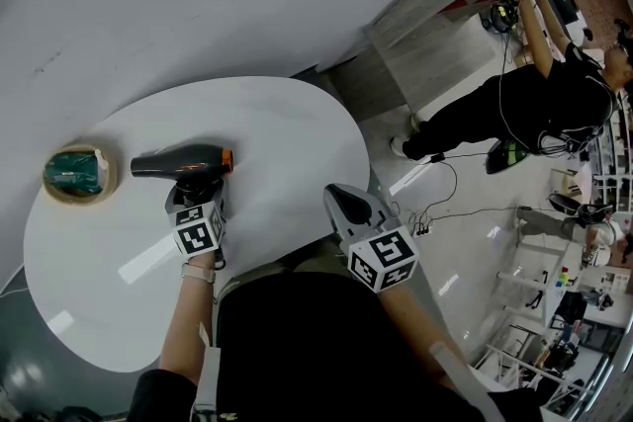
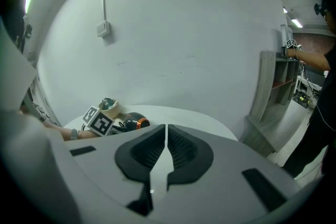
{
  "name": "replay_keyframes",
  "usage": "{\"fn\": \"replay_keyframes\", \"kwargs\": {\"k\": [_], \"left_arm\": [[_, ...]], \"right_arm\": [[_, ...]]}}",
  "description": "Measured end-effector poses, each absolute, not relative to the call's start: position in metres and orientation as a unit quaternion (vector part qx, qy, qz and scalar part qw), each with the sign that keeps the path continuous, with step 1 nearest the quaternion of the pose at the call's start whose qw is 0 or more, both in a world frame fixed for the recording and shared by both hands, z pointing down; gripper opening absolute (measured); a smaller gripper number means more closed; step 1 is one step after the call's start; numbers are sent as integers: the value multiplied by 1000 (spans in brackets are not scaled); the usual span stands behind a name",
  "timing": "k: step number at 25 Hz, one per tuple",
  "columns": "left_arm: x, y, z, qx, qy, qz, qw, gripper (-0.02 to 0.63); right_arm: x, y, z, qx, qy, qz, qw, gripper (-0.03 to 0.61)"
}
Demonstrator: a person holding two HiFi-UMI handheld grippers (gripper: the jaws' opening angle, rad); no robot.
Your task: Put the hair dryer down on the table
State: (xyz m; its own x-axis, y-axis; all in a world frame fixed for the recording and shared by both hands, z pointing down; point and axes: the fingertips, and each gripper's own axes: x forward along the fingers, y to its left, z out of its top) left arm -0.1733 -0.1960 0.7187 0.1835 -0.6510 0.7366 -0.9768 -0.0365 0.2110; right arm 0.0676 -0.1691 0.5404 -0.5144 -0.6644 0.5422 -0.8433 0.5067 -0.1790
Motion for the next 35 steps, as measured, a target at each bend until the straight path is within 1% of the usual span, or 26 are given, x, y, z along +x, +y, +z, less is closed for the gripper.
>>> {"fn": "replay_keyframes", "kwargs": {"k": [6, 25, 35], "left_arm": [[-172, -195, 718, 684, -591, 237, 355, 419], [-179, -169, 710, 656, -612, 259, 358, 465], [-187, -149, 699, 637, -639, 252, 350, 465]], "right_arm": [[67, -167, 538, 448, -844, 213, 205, 26], [65, -151, 532, 419, -863, 201, 198, 26], [59, -151, 531, 387, -879, 199, 193, 26]]}}
